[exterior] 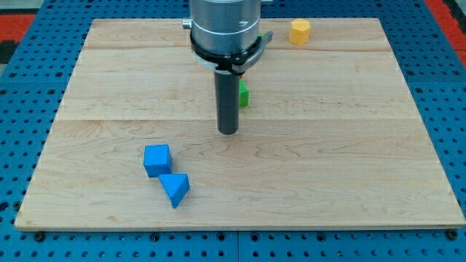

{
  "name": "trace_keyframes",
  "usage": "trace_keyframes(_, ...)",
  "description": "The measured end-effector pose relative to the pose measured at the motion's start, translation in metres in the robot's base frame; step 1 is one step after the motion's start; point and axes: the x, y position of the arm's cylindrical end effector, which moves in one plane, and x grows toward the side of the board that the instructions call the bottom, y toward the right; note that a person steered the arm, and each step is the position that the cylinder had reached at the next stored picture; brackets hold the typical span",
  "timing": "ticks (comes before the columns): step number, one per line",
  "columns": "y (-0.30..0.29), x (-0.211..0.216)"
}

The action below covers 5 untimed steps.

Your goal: Place the blue cube towards the bottom of the green star

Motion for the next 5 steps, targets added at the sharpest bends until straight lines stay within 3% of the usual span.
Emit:
trace_keyframes(1, -0.068, 0.001)
trace_keyframes(2, -0.135, -0.028)
trace_keyframes(3, -0.172, 0.01)
trace_keyframes(4, -0.139, 0.046)
trace_keyframes(5, -0.106, 0.046)
